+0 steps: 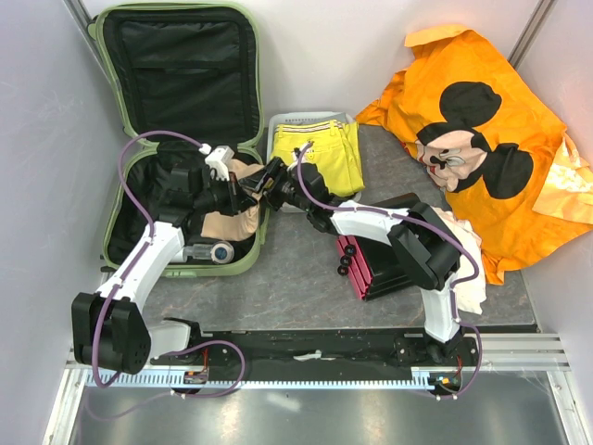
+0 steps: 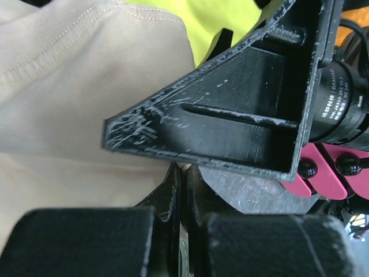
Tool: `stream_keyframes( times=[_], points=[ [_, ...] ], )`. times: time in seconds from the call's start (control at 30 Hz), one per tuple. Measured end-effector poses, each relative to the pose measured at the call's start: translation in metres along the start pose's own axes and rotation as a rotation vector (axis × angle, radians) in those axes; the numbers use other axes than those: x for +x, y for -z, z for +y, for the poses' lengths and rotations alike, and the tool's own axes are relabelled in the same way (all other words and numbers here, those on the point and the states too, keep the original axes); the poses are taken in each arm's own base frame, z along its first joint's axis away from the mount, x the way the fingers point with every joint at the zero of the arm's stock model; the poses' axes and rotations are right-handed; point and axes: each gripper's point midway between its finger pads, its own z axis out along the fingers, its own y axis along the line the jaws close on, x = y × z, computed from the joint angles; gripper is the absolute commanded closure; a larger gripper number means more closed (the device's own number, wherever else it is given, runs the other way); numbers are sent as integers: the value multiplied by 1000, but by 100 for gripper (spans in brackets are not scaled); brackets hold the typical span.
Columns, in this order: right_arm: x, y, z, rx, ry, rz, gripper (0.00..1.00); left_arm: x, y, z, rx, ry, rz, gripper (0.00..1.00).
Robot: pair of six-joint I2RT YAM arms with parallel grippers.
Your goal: Open, take out, and arrange the luggage
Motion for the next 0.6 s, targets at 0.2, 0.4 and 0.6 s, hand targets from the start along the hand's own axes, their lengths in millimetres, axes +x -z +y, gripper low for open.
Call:
stream_keyframes(
  times=[0.2, 0.4, 0.6],
  points=[
    [11, -5, -8, 44, 42, 19, 35, 5, -2, -2, -12, -1, 18, 98],
    [17, -11, -17, 82, 98, 26, 59, 14, 0, 2, -38, 7, 51, 67],
    [23, -15, -26, 104, 185, 56, 100, 12, 16, 8, -91, -6, 38, 9]
  ],
)
